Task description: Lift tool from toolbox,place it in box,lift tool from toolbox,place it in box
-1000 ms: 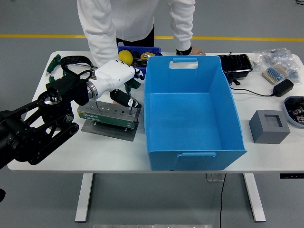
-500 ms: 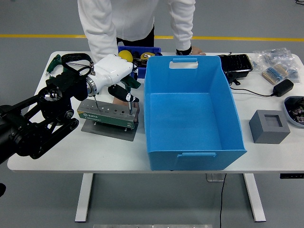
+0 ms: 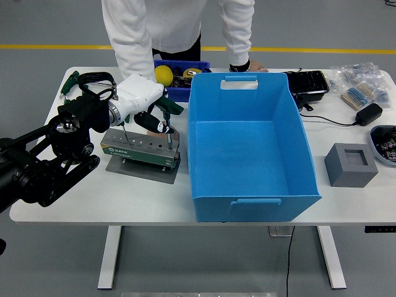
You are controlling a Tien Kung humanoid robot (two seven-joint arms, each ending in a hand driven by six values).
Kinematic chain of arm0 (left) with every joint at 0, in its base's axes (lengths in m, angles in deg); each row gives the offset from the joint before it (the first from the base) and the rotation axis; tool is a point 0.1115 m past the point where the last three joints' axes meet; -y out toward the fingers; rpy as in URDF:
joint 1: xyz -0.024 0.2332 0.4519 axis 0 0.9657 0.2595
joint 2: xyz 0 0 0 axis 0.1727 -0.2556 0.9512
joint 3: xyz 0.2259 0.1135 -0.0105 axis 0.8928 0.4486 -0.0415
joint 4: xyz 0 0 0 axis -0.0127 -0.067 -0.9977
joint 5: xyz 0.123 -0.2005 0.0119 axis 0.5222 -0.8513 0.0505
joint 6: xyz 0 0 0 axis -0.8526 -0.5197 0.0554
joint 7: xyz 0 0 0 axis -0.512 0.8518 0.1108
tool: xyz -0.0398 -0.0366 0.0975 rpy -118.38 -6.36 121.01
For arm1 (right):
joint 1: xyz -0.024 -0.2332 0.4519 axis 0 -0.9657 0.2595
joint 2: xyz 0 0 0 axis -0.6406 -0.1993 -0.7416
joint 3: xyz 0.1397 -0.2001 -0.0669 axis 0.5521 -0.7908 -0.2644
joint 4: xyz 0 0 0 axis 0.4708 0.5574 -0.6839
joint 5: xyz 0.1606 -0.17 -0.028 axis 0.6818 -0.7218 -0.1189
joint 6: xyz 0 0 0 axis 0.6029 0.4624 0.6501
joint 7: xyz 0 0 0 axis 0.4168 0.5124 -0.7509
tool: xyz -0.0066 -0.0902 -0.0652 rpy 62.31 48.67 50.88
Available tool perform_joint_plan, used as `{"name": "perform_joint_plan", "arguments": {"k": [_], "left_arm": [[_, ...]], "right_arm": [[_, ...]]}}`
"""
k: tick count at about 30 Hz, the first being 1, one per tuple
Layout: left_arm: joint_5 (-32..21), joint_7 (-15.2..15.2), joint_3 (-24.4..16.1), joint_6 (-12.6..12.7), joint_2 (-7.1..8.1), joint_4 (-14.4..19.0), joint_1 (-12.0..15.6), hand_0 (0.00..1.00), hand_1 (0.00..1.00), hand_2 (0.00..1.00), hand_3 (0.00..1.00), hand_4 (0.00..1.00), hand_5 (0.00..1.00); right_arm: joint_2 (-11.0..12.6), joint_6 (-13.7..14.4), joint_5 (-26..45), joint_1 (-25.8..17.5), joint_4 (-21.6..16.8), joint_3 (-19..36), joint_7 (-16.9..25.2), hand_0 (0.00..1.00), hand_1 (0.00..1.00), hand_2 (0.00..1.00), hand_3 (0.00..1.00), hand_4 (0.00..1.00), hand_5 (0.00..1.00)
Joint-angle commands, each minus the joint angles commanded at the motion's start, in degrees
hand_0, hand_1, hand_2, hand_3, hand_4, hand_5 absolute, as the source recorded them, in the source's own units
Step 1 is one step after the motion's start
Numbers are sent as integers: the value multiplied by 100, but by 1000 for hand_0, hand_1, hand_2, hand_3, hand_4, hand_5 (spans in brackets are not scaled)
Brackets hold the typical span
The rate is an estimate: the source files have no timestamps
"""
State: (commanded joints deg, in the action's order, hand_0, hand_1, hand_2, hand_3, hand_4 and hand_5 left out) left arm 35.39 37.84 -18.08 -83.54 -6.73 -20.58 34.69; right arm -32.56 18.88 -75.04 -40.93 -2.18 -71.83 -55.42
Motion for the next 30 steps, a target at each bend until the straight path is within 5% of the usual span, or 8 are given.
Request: {"name": "perform_joint_plan", "arguments": {"k": [4, 5, 22, 23, 30], "left_arm": [[-74, -21, 23, 120, -3, -37, -2, 449, 281, 275, 386, 998, 638], [-86, -29, 28, 141, -5, -46, -4, 393, 201, 207, 278, 998, 645], [-443, -30, 149, 657, -31, -266, -16, 303, 112, 132, 166, 998, 645], [-498, -27, 145, 712, -38, -309, -16, 246, 69, 100, 127, 998, 737], [-788, -94, 112, 1083, -36, -477, 6, 222, 37, 71, 79, 998, 757]], "right_arm": [[0, 0, -17, -14, 0, 15, -6, 679, 640, 715, 563, 795, 719], [-1, 0, -24, -17, 0, 18, -8, 679, 640, 715, 562, 795, 719], [2, -10, 59, -9, 4, -27, 17, 679, 640, 714, 563, 795, 719], [2, -10, 65, -5, 4, -31, 18, 679, 640, 714, 563, 796, 719], [1, -10, 62, 1, 5, -27, 16, 679, 640, 714, 563, 796, 719]]}}
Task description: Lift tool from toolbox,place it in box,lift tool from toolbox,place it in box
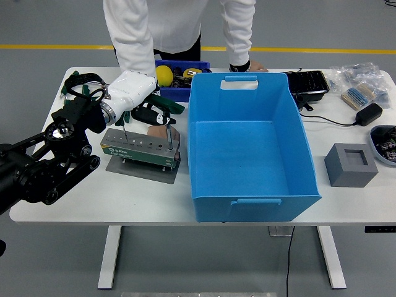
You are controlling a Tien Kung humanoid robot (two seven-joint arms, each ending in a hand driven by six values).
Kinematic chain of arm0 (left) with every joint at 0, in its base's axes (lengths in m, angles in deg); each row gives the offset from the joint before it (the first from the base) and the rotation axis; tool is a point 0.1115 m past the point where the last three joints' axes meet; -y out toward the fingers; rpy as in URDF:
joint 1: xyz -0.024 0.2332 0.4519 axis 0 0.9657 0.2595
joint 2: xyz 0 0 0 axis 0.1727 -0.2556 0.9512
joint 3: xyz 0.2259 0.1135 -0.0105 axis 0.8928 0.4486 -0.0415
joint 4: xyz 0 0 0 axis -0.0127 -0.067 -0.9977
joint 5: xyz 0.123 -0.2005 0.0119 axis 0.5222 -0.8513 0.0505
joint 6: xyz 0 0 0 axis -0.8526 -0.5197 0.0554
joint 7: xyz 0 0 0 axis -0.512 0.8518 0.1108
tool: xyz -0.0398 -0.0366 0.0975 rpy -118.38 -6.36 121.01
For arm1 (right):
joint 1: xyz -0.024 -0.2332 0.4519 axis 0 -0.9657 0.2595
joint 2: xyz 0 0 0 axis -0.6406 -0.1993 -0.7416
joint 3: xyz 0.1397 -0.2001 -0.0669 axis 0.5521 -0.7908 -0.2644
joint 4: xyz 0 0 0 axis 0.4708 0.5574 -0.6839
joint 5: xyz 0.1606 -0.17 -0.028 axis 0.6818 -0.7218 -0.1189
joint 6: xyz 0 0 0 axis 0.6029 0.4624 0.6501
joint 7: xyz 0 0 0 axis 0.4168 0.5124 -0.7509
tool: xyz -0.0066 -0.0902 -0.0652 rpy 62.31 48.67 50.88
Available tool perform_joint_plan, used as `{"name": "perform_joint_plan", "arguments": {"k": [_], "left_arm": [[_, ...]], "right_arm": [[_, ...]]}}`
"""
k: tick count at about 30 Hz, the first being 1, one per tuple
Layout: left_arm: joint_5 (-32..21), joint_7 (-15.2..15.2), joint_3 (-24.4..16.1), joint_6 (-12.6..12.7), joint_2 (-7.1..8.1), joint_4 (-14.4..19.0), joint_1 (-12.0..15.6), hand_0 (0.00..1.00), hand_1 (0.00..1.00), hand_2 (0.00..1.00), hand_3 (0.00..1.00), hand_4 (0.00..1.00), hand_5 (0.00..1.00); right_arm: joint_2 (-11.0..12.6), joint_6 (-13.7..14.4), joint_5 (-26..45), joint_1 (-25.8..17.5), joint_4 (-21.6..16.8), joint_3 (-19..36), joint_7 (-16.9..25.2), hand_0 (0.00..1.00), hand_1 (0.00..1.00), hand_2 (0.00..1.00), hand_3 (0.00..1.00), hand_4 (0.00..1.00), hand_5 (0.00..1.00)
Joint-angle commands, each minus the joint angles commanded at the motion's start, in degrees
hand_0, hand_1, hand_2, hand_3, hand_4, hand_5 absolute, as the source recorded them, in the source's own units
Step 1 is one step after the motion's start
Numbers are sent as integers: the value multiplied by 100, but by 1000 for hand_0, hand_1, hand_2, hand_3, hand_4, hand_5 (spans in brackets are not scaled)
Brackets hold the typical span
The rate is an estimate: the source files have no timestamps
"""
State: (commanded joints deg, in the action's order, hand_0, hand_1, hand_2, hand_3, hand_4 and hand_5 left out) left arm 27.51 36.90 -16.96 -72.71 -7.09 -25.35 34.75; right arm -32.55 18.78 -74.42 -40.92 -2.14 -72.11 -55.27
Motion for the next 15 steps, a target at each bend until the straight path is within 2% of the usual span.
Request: {"name": "perform_joint_plan", "arguments": {"k": [4, 5, 15], "left_arm": [[-96, -136, -6, 212, 2, -40, 10, 222, 37, 71, 79, 998, 757], [-113, -167, -4, 263, 3, -46, 14, 188, 2, 28, 45, 998, 765], [-258, -360, -26, 739, 21, -72, 52, 166, 2, 9, 28, 998, 795]], "right_arm": [[-2, 1, -6, -2, 2, 2, -2, 679, 640, 714, 563, 796, 719], [-3, 1, -5, -3, 2, 1, -2, 679, 640, 714, 563, 796, 719], [-6, 3, -4, -1, 3, 2, -1, 679, 640, 714, 562, 796, 719]]}}
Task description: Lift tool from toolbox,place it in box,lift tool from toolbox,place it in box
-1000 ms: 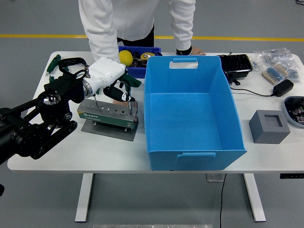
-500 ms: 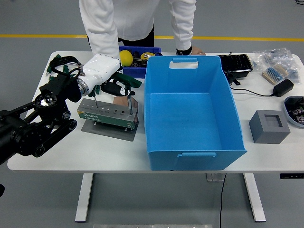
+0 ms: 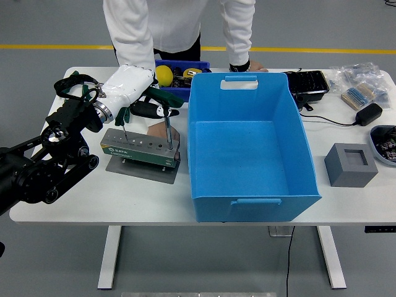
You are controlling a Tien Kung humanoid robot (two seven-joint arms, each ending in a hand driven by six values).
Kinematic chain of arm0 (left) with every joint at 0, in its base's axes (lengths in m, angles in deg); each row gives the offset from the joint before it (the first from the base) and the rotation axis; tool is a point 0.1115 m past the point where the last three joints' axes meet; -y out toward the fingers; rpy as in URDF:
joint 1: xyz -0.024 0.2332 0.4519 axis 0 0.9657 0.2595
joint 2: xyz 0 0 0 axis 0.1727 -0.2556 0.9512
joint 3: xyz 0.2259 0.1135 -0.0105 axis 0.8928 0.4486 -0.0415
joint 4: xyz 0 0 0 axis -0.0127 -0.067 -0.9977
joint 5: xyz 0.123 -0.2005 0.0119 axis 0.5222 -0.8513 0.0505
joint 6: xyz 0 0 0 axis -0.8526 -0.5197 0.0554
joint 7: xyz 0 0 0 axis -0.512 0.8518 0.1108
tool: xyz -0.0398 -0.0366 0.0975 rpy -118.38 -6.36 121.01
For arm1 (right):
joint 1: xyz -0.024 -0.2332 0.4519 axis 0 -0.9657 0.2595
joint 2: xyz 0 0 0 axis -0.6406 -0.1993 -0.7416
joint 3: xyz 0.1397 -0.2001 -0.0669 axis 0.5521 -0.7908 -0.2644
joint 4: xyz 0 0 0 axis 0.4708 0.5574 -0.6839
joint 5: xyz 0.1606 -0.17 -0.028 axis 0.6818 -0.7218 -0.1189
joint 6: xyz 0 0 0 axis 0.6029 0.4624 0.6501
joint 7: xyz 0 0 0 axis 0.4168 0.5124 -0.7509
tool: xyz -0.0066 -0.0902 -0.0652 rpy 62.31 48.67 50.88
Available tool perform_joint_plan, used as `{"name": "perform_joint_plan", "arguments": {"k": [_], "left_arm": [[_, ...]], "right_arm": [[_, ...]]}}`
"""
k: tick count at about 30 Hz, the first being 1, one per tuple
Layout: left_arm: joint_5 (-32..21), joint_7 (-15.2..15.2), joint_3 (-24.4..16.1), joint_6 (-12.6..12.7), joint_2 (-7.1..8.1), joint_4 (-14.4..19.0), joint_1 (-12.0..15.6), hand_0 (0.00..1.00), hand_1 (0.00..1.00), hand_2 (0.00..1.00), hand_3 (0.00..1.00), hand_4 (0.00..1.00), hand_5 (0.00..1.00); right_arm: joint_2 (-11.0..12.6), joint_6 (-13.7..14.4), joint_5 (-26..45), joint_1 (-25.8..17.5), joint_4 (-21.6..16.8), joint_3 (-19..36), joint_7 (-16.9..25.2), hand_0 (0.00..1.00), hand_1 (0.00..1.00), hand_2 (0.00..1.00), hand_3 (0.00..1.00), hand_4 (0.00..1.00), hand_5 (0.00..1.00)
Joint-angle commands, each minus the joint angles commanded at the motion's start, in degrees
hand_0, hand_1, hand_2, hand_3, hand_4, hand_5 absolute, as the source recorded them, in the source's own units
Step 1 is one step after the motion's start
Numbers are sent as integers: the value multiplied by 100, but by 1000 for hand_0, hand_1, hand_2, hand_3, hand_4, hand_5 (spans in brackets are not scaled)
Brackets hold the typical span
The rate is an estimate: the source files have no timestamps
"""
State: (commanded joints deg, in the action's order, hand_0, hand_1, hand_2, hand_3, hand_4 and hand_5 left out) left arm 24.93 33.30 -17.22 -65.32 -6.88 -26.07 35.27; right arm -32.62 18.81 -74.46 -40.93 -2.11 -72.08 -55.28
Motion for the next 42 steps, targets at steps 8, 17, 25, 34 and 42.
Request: {"name": "perform_joint_plan", "arguments": {"k": [8, 17, 25, 34, 42], "left_arm": [[-160, -174, -133, 61, 121, 396, 10, 166, 2, 5, 20, 755, 826], [-180, -164, -322, -99, 285, 890, -96, 166, 2, 7, 22, 715, 765], [-227, -148, -321, -233, 419, 990, -283, 167, 2, 8, 22, 702, 748], [-251, -163, -265, -282, 414, 996, -210, 167, 2, 8, 22, 680, 703], [-152, -146, -308, -285, 444, 1145, -47, 169, 2, 8, 22, 681, 700]], "right_arm": [[0, -4, 12, 1, 1, -9, 3, 680, 640, 715, 562, 795, 719], [0, -9, 5, -7, 2, -8, 1, 680, 640, 714, 562, 795, 719], [4, -10, 25, -12, 4, -16, 9, 680, 640, 714, 562, 795, 719], [-4, -5, 9, -13, 6, -3, 4, 680, 640, 714, 562, 795, 718], [-13, -1, 2, -19, 8, 4, 0, 680, 640, 714, 562, 795, 719]]}}
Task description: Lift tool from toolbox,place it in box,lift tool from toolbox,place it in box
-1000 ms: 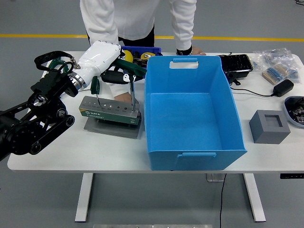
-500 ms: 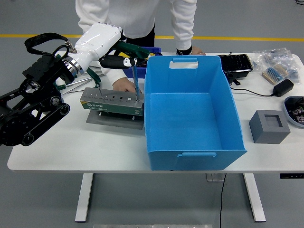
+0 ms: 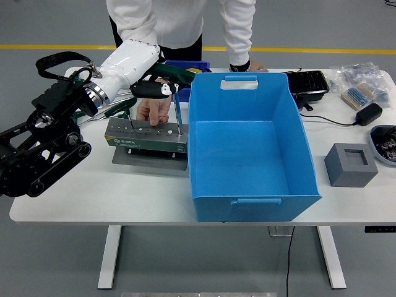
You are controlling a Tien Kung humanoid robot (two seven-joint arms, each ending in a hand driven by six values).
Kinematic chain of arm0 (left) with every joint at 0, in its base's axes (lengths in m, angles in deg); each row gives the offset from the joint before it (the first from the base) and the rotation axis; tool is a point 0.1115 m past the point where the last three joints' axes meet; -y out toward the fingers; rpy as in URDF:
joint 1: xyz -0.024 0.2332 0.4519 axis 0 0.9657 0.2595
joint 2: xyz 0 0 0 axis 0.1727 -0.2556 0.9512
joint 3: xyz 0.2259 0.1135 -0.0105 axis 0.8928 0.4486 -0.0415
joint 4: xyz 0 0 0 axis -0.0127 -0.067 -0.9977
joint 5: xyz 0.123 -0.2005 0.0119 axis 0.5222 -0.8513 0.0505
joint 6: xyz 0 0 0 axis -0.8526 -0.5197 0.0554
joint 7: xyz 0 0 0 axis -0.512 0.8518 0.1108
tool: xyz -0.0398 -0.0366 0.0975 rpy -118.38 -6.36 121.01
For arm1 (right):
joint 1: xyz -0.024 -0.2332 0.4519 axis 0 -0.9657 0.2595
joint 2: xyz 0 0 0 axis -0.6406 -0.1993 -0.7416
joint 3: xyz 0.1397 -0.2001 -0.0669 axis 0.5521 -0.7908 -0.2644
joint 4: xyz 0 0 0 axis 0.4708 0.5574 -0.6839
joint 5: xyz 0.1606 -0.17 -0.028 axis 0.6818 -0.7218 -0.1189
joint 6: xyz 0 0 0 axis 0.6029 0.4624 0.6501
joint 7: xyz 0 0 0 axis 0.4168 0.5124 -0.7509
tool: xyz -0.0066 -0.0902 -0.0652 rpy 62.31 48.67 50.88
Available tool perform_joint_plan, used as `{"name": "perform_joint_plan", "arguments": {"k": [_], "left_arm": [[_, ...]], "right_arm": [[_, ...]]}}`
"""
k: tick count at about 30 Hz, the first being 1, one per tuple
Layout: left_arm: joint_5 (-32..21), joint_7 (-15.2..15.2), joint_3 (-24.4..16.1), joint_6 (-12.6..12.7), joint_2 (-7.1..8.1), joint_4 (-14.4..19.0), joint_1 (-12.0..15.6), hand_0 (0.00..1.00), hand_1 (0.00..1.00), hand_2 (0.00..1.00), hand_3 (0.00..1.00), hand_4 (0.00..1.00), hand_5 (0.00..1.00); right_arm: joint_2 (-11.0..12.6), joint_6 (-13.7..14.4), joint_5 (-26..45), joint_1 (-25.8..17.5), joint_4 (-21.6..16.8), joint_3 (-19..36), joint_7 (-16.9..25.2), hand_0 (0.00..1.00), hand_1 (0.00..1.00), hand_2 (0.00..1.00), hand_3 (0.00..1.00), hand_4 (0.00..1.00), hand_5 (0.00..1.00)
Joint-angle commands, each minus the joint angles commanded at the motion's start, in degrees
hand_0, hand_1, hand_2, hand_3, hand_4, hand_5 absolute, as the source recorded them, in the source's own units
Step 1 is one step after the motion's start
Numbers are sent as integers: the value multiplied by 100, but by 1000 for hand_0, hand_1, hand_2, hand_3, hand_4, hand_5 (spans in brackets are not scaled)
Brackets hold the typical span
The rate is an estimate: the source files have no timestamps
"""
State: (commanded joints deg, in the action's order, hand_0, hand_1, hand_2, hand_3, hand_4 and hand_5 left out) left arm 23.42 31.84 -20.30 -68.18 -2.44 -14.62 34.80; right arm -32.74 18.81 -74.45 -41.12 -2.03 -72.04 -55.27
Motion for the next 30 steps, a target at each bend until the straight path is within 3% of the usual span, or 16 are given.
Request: {"name": "perform_joint_plan", "arguments": {"k": [14, 30], "left_arm": [[271, 103, -328, 54, 122, 474, 498, 168, 2, 8, 23, 683, 702], [335, 228, -674, -79, 207, 913, 539, 168, 2, 7, 23, 681, 700]], "right_arm": [[-25, 7, 15, -30, 3, -1, 2, 680, 641, 715, 561, 795, 718], [-42, 17, -18, -77, 8, 31, -16, 678, 641, 716, 561, 795, 719]]}}
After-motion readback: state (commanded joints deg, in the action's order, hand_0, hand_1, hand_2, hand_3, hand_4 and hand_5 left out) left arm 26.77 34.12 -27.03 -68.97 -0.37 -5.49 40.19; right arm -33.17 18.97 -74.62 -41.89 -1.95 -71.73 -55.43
